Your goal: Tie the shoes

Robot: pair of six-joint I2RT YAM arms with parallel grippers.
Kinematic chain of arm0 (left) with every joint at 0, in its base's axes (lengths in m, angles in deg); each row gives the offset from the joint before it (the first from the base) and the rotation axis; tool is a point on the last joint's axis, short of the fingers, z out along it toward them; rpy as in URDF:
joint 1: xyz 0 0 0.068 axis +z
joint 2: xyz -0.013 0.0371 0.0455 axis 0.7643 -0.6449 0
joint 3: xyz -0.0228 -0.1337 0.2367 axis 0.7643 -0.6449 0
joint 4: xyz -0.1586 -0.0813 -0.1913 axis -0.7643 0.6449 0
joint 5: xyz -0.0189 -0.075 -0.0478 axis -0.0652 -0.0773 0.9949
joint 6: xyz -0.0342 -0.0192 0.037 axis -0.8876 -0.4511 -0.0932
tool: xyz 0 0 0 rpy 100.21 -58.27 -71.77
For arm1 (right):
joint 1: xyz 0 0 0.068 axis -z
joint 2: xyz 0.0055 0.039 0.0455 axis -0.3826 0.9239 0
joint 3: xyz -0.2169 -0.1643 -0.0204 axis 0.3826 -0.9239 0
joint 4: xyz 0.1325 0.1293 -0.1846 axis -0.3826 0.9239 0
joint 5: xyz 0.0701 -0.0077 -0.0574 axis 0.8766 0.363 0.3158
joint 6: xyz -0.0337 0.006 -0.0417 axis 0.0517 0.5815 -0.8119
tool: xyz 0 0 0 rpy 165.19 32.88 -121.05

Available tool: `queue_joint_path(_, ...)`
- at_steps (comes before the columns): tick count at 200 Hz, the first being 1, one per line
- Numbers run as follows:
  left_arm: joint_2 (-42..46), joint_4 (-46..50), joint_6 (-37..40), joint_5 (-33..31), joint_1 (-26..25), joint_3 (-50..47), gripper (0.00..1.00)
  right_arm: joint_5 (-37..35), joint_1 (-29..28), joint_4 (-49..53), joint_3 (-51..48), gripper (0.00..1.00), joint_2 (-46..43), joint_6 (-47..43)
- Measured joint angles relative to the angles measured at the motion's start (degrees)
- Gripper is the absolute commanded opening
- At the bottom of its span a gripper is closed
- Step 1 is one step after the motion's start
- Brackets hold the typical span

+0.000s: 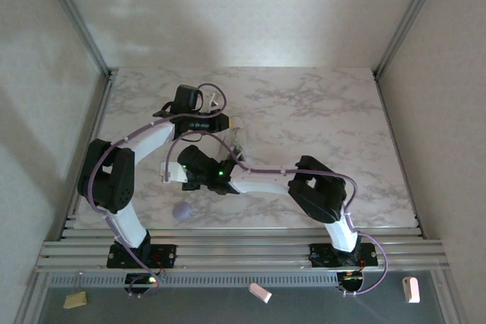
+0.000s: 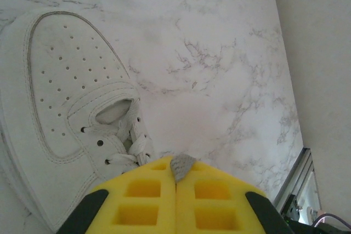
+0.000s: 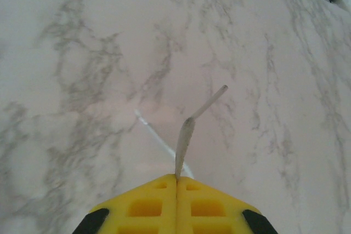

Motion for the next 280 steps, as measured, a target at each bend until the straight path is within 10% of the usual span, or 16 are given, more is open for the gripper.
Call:
queue_joint_path(194, 0.0, 2.9, 2.6, 0.6, 0.9, 1.0, 0.00, -26.2, 4.6, 14.3, 47.8, 0.00, 33.7, -8.6)
queue_joint_path(231, 0.0, 2.9, 2.6, 0.9, 0.8, 1.1, 0.00, -26.3, 4.7, 16.8, 48.0, 0.40, 34.0, -7.2)
queue_joint_path(280, 0.0, 2.9, 2.6, 0.9, 0.8, 1.1, 0.00, -25.4, 3.7, 16.6, 43.3, 0.41, 31.6, -6.8)
